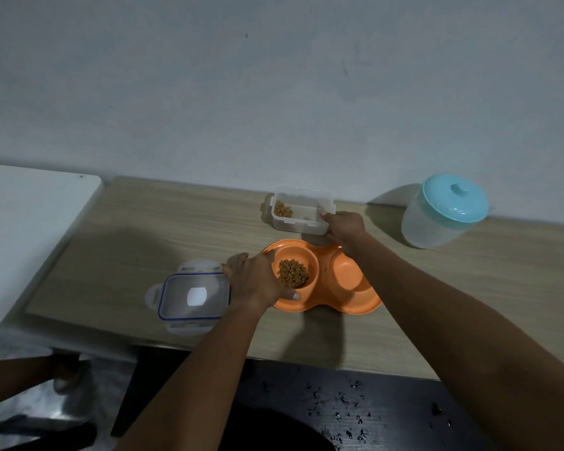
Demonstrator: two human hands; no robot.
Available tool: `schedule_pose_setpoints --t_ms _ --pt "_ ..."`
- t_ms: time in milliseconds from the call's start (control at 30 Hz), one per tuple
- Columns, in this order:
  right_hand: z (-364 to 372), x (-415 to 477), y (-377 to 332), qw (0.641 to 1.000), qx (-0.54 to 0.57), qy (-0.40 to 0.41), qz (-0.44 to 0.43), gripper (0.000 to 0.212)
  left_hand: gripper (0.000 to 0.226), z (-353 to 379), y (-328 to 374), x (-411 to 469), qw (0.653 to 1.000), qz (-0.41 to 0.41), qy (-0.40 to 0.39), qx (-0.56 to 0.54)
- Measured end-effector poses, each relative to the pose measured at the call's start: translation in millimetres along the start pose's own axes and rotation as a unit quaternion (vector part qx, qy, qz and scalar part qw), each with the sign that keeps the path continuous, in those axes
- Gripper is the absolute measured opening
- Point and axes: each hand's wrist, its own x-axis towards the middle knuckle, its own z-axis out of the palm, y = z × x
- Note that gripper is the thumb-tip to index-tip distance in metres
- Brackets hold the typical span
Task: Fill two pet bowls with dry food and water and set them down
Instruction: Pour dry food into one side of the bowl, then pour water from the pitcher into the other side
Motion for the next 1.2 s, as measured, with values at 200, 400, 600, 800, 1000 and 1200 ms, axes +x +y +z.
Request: schedule_pose_setpoints --t_ms 200,400,600,800,1000,1200 --pt "-8 -19 -1 0.998 -0.035 0.013 -0.043 0.060 0.089 3 0 1 1.000 -0.007 -0.002 0.001" --pt "-42 -71 -2 0.988 -0.044 0.048 -0.140 0.051 0.092 5 -1 -5 1.000 0.000 0.012 -0.014" --pt "-110 -101 2 0.960 -0.017 0.176 -0.218 0.020 0.097 15 24 -14 0.999 -0.003 -0.006 -0.046" --pt "-175 -93 -14 0.903 0.044 0.328 -0.273 0.014 0.104 33 54 -10 0.999 -0.001 -0.020 -0.045" --pt "-237 -50 -33 0.953 -0.001 0.261 -0.154 0.042 0.107 41 88 -16 1.000 0.002 -0.003 0.019" --pt "-262 -28 -35 0.980 -0.051 0.127 -0.143 0.062 0.115 52 110 -14 0.999 0.029 0.020 0.005"
